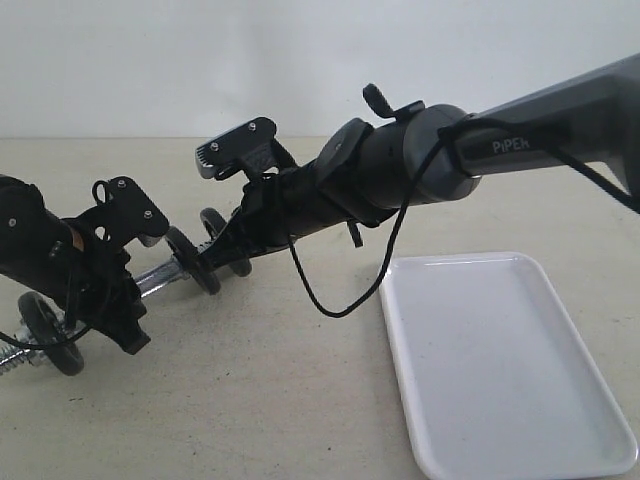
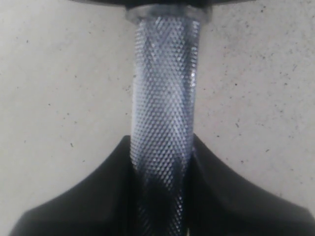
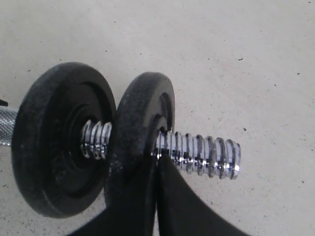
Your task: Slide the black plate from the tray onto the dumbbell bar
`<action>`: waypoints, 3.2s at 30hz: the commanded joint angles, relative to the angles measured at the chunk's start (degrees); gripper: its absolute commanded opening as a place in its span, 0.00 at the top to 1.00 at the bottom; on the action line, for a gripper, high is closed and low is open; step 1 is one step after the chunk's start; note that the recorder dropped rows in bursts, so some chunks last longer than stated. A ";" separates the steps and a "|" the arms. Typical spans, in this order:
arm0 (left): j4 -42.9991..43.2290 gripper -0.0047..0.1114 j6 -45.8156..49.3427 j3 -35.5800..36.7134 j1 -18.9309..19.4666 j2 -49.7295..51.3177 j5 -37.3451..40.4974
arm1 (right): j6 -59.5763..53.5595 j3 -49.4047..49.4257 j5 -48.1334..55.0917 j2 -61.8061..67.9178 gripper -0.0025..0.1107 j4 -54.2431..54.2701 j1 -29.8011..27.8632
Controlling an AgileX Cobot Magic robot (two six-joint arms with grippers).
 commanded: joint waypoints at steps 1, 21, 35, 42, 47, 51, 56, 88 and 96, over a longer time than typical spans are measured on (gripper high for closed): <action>-2.37 0.92 -2.35 -1.76 -0.71 -1.34 -23.09 | 0.55 -0.18 8.68 -0.11 0.98 0.84 3.09; -2.37 0.92 -10.76 -1.76 -0.71 -1.34 -27.82 | 0.51 -0.18 11.39 -0.22 0.98 0.84 3.09; 10.52 0.92 -10.70 -1.76 -0.94 -1.34 -27.82 | -0.22 -0.30 11.94 -4.12 0.98 0.48 3.09; 10.62 0.92 -10.57 -1.76 -1.19 -1.34 -27.67 | -0.12 -0.30 11.48 -4.12 0.98 -0.44 3.09; 10.50 0.92 -10.69 -1.76 -1.19 -1.34 -27.49 | -0.01 -0.30 12.22 -4.46 0.98 -0.84 3.09; 10.29 0.92 -13.62 -1.76 -1.19 -1.34 -27.24 | 2.80 -0.30 14.17 -6.00 0.98 -5.97 3.09; 10.29 0.92 -15.54 -1.76 -1.19 -1.34 -25.08 | 18.29 -0.30 16.18 -9.27 0.98 -25.11 3.09; 10.14 0.92 -48.86 -1.76 -13.93 -1.34 -13.80 | 48.45 -0.06 40.08 -23.85 0.98 -66.65 2.97; 10.14 0.92 -60.94 -1.76 -18.70 -1.34 -11.66 | 51.81 -0.06 43.60 -28.97 0.98 -75.41 2.97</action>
